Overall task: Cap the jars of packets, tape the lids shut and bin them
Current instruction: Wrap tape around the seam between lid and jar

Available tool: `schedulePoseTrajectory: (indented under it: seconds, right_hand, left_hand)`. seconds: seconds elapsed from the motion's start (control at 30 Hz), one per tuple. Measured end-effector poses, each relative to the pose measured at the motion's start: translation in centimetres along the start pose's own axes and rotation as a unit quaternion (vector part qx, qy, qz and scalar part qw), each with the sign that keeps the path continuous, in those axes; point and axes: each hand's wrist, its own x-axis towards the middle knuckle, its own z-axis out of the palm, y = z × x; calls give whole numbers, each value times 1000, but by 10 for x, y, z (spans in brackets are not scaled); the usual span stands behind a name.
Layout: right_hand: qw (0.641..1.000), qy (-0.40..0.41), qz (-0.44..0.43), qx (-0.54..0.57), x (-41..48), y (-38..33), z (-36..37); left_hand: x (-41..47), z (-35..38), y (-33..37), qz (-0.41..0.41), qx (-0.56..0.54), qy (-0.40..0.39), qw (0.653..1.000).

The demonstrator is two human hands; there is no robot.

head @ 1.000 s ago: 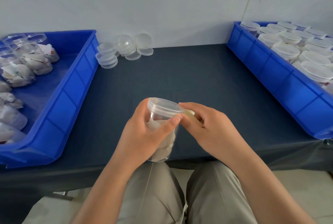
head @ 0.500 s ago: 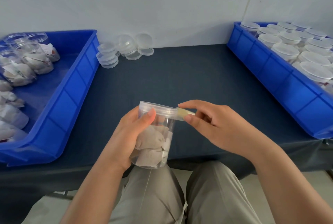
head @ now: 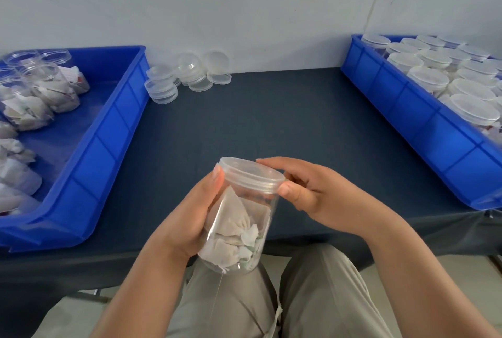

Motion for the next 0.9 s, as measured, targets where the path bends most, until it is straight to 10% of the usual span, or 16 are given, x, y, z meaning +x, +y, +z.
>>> schedulePoseTrajectory:
  seconds: [0.13, 0.3, 0.9]
  right_hand:
    - [999, 11, -36, 37, -2, -1, 2]
    - [996, 84, -11, -3, -2, 2, 10]
    - [994, 63, 58, -62, -11, 2, 17]
  left_hand:
    - [-2, 7, 11, 32, 94, 71, 993]
    - [0, 21, 21, 154, 339, 279, 885]
    - [3, 28, 13, 20, 225, 311, 923]
